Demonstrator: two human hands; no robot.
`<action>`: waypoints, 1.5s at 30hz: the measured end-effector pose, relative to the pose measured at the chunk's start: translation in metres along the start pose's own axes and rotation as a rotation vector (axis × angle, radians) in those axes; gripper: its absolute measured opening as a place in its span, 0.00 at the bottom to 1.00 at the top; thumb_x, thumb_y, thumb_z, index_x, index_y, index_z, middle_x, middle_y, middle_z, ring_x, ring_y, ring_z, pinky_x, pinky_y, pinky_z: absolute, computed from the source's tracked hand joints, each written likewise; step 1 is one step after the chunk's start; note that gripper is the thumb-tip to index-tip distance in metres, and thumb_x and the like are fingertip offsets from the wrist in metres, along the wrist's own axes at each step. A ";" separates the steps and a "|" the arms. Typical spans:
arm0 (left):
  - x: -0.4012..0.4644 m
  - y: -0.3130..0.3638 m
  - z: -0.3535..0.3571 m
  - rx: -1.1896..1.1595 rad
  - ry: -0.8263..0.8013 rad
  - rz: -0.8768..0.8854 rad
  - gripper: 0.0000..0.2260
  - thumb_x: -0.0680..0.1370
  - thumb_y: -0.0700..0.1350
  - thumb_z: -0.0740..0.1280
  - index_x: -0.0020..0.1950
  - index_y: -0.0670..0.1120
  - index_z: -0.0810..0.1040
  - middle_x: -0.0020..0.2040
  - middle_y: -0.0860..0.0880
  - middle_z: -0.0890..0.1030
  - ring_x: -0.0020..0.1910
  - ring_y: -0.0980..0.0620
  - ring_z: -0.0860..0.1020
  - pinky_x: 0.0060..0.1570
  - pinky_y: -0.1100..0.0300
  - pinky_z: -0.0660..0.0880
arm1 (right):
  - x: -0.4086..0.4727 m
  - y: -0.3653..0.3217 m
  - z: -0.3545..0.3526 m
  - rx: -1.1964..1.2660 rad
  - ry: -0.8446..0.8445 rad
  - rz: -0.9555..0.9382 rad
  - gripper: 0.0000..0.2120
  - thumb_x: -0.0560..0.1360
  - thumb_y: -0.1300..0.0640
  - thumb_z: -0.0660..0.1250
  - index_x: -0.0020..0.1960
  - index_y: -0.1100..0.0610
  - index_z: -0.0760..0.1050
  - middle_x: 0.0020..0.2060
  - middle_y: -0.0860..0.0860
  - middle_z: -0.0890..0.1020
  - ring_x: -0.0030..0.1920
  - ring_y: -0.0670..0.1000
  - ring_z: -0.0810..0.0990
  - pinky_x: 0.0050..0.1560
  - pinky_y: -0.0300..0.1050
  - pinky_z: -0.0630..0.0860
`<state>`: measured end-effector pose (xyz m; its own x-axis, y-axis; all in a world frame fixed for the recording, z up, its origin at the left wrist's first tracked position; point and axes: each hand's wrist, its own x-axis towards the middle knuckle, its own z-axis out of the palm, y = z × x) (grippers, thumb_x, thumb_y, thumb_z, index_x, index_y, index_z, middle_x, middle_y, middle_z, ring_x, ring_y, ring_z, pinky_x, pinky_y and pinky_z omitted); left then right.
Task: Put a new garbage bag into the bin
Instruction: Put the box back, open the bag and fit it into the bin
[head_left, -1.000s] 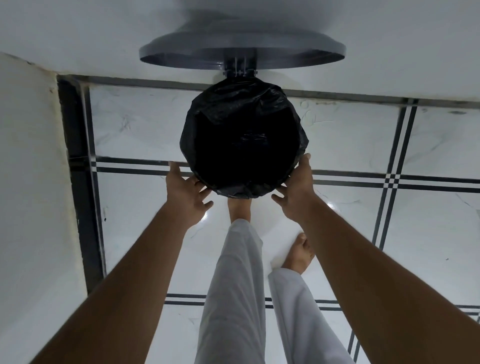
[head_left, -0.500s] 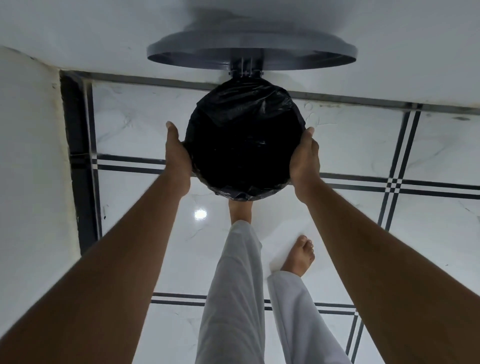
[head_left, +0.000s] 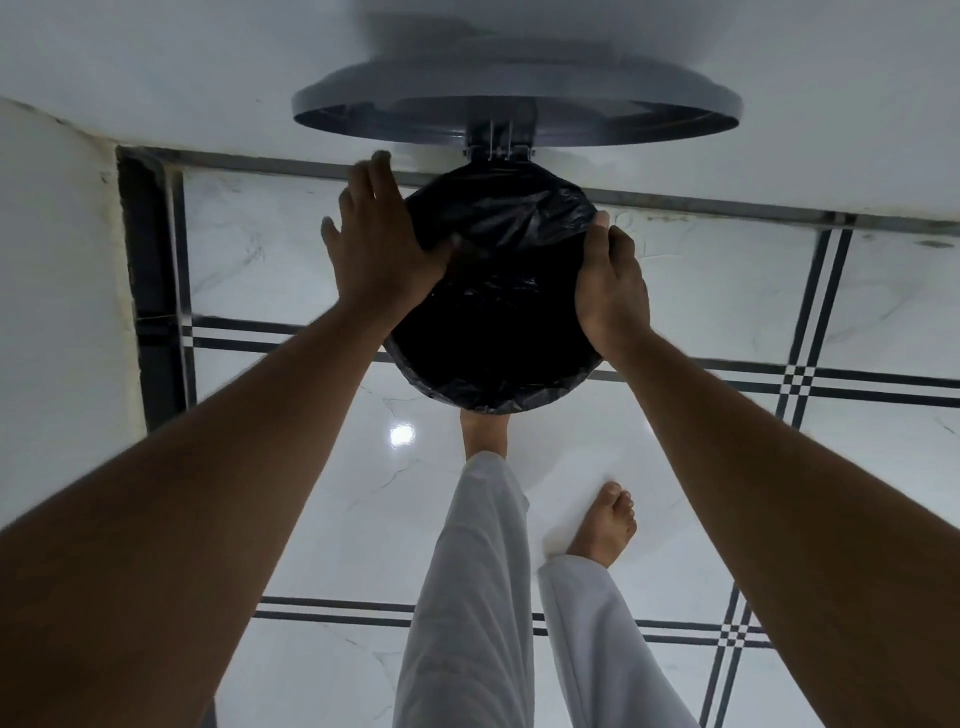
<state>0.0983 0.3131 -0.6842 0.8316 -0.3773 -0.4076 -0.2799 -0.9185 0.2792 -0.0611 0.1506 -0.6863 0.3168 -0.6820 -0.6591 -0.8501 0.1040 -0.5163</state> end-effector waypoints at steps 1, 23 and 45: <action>0.007 0.002 0.003 0.026 0.046 -0.010 0.45 0.74 0.62 0.75 0.83 0.44 0.62 0.77 0.43 0.70 0.76 0.39 0.72 0.71 0.33 0.71 | 0.001 0.000 0.002 0.002 -0.001 -0.005 0.30 0.89 0.35 0.47 0.78 0.51 0.74 0.73 0.52 0.81 0.74 0.59 0.77 0.74 0.57 0.68; 0.042 0.034 -0.018 -0.472 -0.146 -0.278 0.27 0.84 0.62 0.51 0.60 0.49 0.85 0.64 0.45 0.86 0.65 0.40 0.80 0.72 0.44 0.71 | 0.026 -0.038 -0.008 -0.198 0.010 -0.302 0.32 0.87 0.35 0.50 0.77 0.55 0.76 0.68 0.54 0.85 0.69 0.58 0.82 0.67 0.55 0.76; 0.045 0.035 -0.014 -0.568 -0.356 -0.148 0.09 0.69 0.55 0.64 0.40 0.57 0.82 0.57 0.51 0.85 0.60 0.45 0.81 0.64 0.50 0.75 | 0.059 -0.056 -0.003 -0.133 -0.241 -0.201 0.18 0.84 0.43 0.62 0.69 0.43 0.83 0.68 0.49 0.85 0.71 0.55 0.80 0.67 0.48 0.72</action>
<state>0.1325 0.2654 -0.6810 0.6063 -0.3577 -0.7103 0.2004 -0.7956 0.5717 0.0038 0.1025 -0.6945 0.5607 -0.4869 -0.6697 -0.8028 -0.1215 -0.5838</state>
